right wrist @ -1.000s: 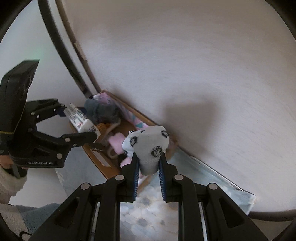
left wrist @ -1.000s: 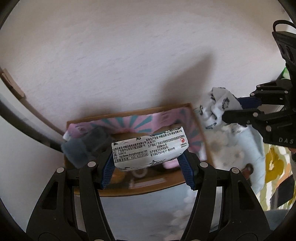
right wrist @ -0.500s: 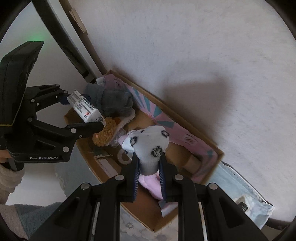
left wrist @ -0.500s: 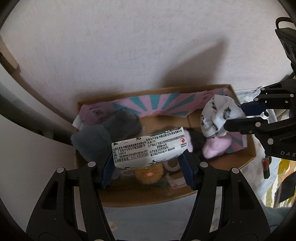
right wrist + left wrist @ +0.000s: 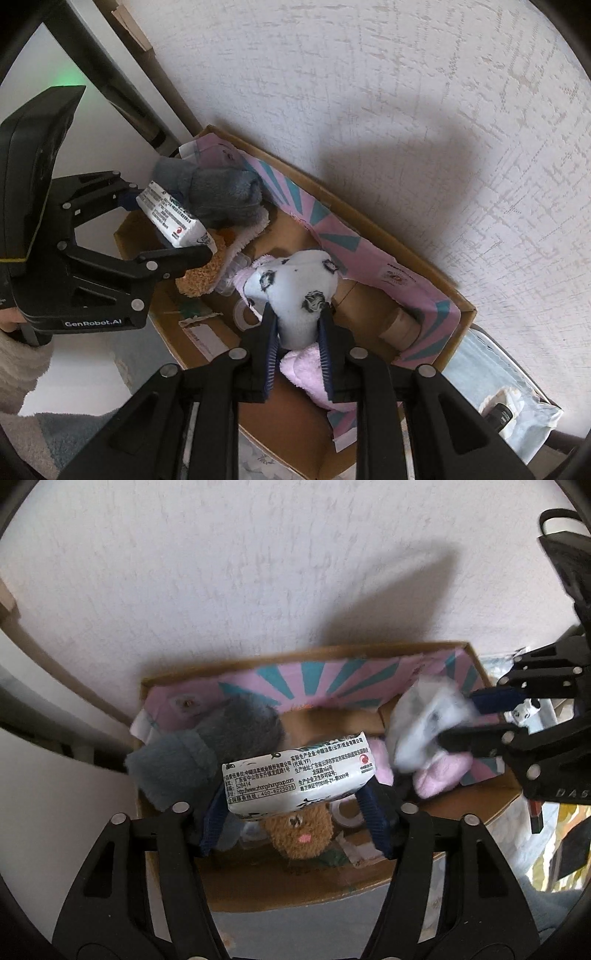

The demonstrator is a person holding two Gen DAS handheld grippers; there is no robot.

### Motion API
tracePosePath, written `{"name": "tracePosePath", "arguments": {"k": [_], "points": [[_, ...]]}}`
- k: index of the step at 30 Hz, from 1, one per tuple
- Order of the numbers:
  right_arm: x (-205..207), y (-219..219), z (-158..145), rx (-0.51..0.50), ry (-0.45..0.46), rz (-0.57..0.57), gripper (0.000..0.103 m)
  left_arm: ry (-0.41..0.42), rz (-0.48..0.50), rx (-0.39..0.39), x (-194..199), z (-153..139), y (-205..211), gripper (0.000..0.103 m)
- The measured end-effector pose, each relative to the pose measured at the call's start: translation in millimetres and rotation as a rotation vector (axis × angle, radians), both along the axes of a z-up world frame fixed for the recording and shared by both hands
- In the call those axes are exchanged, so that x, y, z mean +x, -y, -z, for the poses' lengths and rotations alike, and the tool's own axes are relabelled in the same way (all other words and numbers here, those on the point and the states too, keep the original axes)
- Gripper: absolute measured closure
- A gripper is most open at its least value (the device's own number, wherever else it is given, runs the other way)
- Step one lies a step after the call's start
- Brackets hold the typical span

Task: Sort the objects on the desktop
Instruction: 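Release white labeled box with left gripper while right gripper releases sock, then move left gripper toward red lipstick while right gripper moves toward brown hair tie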

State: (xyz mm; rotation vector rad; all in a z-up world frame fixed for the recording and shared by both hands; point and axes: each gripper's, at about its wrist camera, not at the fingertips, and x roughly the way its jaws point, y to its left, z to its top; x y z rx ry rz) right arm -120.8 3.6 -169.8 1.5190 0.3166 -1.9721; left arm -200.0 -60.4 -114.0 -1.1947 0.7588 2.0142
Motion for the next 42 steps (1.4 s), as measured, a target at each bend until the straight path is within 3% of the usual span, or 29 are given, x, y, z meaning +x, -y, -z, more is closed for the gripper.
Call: {"name": "tracePosePath", "arguments": {"k": [1,2,3,4,5,10,16,21,27,29,33,39,42], "points": [[-0.6,1.0,0.3,-0.001,-0.002,-0.003,0.079,-0.020,-0.001,-0.011,1.7,-1.2,-1.3,0.010],[-0.8,1.9,1.2,-0.009,0.007,-0.013,0.074,-0.051,-0.006,-0.030,4.2,-2.9,-2.3,0.001],[-0.6,1.7,0.9,-0.011,0.013,-0.013,0.069,-0.078,-0.004,-0.022,6.5,-5.5,-1.8,0.000],[-0.6,2.0,2.0,-0.005,0.018,-0.010,0.056,-0.088,-0.001,-0.019,7.8,-7.7,-1.4,0.000],[0.2,1.5,2.8,0.009,0.014,-0.002,0.048,-0.095,-0.004,-0.022,8.5,-9.0,-1.2,0.000],[3.5,-5.5,-0.1,-0.013,0.010,0.030,0.029,-0.106,-0.026,-0.028,8.5,-11.2,2.7,0.000],[7.4,-12.3,-4.8,0.004,-0.004,0.045,0.021,-0.094,-0.052,-0.019,15.3,-18.3,12.8,0.000],[14.7,-10.9,-5.5,0.004,-0.012,0.024,0.014,-0.134,-0.086,-0.048,23.6,-21.5,13.0,0.000],[22.8,-21.7,-20.2,-0.022,-0.039,0.021,0.011,-0.111,-0.123,0.021,28.6,-37.0,18.4,0.000],[25.1,-25.4,-22.4,-0.040,-0.034,0.026,0.000,-0.122,-0.111,0.049,34.6,-44.8,18.7,0.000],[30.6,-36.5,-27.2,-0.090,-0.006,0.043,0.000,-0.136,-0.103,0.073,43.7,-56.9,15.1,0.000],[46.5,-60.1,-45.1,-0.088,-0.054,0.063,0.000,-0.160,-0.066,0.091,66.5,-73.3,2.6,0.000],[55.9,-82.3,-57.3,-0.007,-0.080,0.066,0.000,-0.162,-0.031,0.107,82.5,-79.6,-7.6,0.000]]}}
